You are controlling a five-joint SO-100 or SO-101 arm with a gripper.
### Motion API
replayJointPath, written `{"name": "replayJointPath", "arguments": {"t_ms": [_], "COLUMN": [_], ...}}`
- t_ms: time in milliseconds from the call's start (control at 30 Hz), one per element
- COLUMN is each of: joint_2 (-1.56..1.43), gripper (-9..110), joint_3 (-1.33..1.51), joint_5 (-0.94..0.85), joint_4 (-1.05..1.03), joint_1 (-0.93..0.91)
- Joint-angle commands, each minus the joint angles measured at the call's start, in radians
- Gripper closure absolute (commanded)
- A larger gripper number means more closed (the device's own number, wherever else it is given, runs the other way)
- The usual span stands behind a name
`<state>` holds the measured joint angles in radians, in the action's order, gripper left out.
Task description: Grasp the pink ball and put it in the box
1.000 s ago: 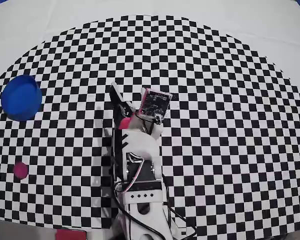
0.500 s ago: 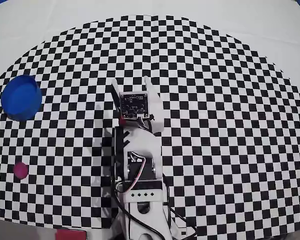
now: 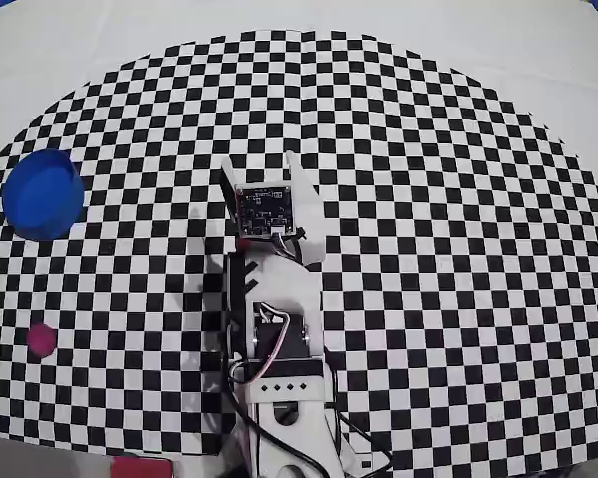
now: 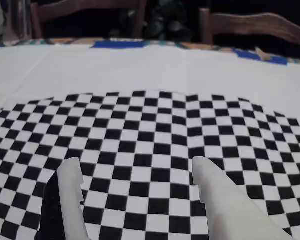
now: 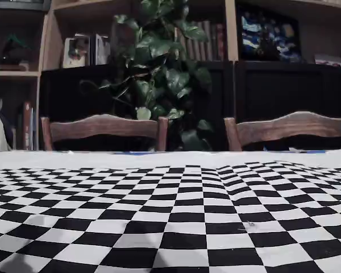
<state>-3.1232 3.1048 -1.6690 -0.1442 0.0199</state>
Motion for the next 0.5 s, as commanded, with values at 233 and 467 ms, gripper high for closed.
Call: {"name": "replayJointPath", "arguments": {"t_ms": [233,467], "joint_2": [0.006,0.021], "gripper": [76,76], "joint_3": [0.008,0.008], "joint_5": [-0.008,-0.008], "joint_4": [0.037,0.040], "joint_1": [0.066,0.120]}}
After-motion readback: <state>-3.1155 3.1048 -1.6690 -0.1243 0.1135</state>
